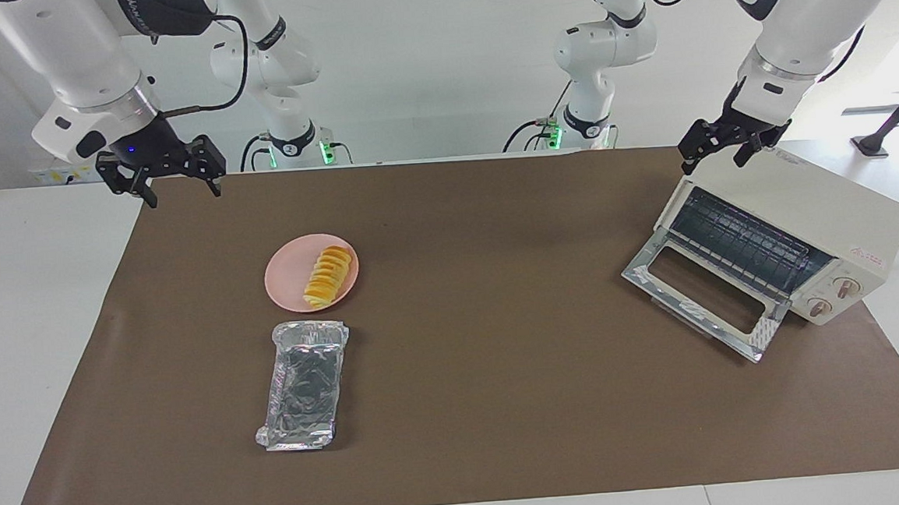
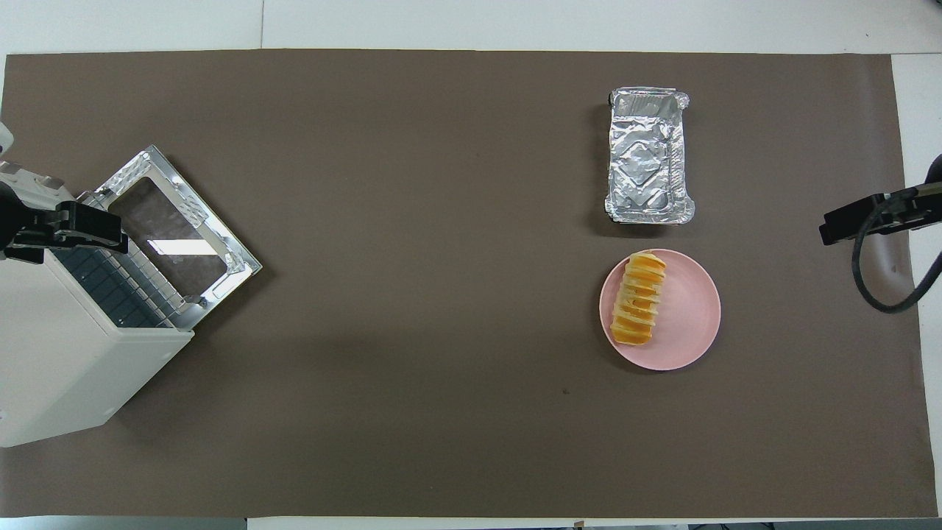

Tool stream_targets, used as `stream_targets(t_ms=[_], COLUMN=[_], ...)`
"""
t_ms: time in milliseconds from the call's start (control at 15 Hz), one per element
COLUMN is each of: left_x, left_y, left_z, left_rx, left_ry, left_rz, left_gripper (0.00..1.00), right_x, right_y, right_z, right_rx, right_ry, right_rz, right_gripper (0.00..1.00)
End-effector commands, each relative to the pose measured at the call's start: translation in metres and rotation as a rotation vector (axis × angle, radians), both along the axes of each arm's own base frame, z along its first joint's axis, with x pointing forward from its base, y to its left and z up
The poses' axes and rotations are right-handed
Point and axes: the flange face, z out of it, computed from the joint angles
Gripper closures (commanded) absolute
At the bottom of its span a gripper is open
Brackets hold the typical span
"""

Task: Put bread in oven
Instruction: 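Reach the right gripper down to the bread slices on the pink plate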

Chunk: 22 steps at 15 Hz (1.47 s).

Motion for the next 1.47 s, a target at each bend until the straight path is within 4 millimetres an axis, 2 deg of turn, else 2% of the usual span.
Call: stream_targets(t_ms=[0, 334, 602, 668, 869, 936, 1136, 1404], left_x=[-0.005, -0.005, -0.005, -0.005, -0.005, -0.005, -0.005, -0.005], left_y=[0.003, 0.003, 0.003, 0.003, 0.003, 0.003, 0.003, 0.003], left_z=[0.004, 0.004, 0.004, 0.004, 0.004, 0.004, 0.004, 0.004], left_rx=[-0.013, -0.013, -0.013, -0.013, -0.013, -0.013, -0.013, -0.013], left_ry=[0.000, 0.000, 0.000, 0.000, 0.000, 0.000, 0.000, 0.000], left_rz=[0.007, 0.007, 0.007, 0.007, 0.007, 0.007, 0.007, 0.007], left_gripper=[0.00, 0.00, 0.00, 0.00, 0.00, 0.00, 0.00, 0.00], right_x=[-0.002, -0.003, -0.006, -0.011, -0.021, -0.021, -0.008, 0.006], right_y=[-0.003, -0.002, 0.005, 0.009, 0.051, 0.072, 0.105, 0.121], right_z=[0.004, 0.002, -0.012, -0.022, -0.067, -0.080, -0.131, -0.197], right_rx=[0.012, 0.002, -0.002, -0.002, -0.005, -0.006, -0.009, 0.006], right_ry=[-0.015, -0.013, -0.048, -0.057, -0.081, -0.074, -0.052, -0.088], right_rz=[0.006, 0.007, 0.021, 0.021, -0.035, -0.044, -0.097, -0.134], right_gripper=[0.00, 0.00, 0.00, 0.00, 0.00, 0.00, 0.00, 0.00])
